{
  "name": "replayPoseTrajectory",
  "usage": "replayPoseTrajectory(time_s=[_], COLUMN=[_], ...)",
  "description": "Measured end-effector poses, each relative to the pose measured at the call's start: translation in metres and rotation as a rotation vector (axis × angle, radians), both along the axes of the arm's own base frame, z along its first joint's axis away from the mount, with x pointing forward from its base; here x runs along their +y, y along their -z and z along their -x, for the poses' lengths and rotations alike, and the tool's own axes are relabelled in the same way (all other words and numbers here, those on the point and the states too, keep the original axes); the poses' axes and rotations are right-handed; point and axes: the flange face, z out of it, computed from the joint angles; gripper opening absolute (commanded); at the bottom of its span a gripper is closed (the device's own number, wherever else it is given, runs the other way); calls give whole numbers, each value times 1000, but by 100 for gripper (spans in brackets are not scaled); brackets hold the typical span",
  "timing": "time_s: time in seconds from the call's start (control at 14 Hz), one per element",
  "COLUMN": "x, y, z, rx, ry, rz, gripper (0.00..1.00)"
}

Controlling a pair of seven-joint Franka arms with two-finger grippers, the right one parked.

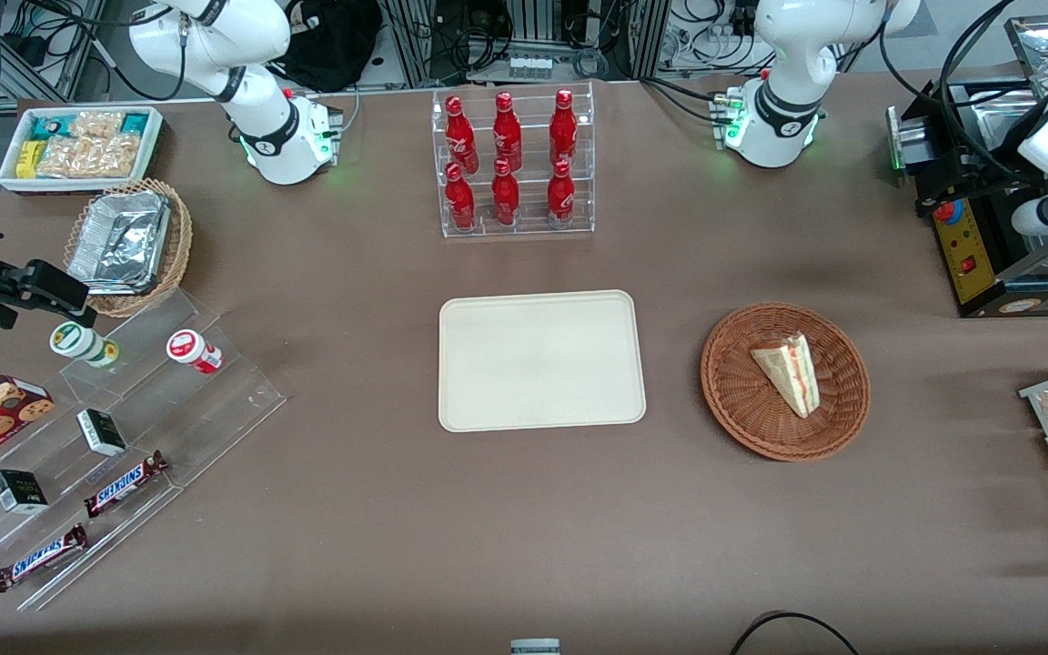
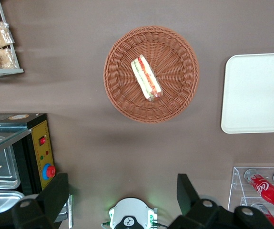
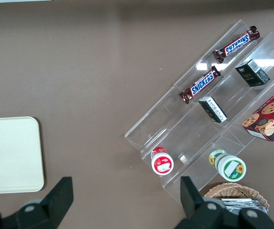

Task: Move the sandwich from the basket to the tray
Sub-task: 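Move the left gripper over the wicker basket and lower onto the sandwich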

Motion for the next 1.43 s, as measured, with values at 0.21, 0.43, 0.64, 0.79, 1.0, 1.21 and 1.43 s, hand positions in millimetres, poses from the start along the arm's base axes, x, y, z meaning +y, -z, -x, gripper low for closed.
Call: replayPoseTrajectory(time_s=[0.21,0.43,0.64,0.79,1.0,1.21,1.43], x=[-3,0,-3,-8,-13,-17,-18], y=[2,9,45,82,137,197,251], z=[2,1,-12,-26,-36,-35,-21], rx=[18,33,66,50,18,-47,-67], ry=[4,1,8,3,-77,-207,-322], rz=[-15,-36,-37,-13,7,11,18], gripper=[100,100,100,100,100,100,100])
